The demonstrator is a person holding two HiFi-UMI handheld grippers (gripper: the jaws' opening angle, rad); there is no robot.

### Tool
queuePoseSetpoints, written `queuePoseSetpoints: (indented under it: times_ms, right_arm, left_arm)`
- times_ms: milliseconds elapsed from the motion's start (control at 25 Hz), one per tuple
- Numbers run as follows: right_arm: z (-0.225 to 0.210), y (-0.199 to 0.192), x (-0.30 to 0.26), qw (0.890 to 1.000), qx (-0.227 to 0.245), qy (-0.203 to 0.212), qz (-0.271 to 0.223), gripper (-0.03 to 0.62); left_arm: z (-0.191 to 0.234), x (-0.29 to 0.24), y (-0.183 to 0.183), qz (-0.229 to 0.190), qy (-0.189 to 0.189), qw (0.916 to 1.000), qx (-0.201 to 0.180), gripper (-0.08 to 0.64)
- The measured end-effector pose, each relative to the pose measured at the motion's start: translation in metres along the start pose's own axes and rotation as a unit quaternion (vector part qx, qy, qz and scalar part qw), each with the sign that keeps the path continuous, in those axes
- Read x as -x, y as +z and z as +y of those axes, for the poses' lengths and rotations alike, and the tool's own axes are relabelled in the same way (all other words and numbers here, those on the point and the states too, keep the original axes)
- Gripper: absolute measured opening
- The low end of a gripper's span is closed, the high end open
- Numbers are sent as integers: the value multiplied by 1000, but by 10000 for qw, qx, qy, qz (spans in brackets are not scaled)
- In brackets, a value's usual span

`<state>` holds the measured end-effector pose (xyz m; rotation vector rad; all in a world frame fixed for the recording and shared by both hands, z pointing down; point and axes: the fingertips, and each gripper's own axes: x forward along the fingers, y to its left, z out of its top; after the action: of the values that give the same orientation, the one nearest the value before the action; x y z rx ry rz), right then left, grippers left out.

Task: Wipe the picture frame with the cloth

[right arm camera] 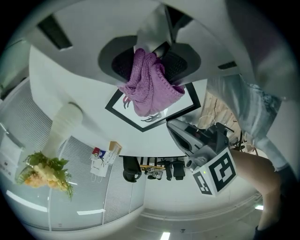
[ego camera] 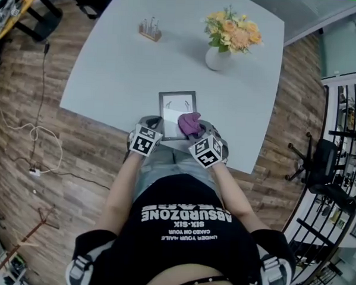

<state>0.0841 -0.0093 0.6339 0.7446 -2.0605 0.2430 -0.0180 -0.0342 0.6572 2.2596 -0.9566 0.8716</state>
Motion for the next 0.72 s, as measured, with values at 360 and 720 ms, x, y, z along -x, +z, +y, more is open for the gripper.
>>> queuePoseSetpoints:
  times_ms: [360, 720]
  right_arm:
    - [16, -16, 11, 9989, -411, 206, -52, 137]
    - [21, -22, 11, 9991, -273, 277, 192, 135]
  left_arm:
    - [1, -2, 0, 7, 67, 10000, -16, 6]
    - [1, -1, 0, 9, 109, 9999, -13, 6]
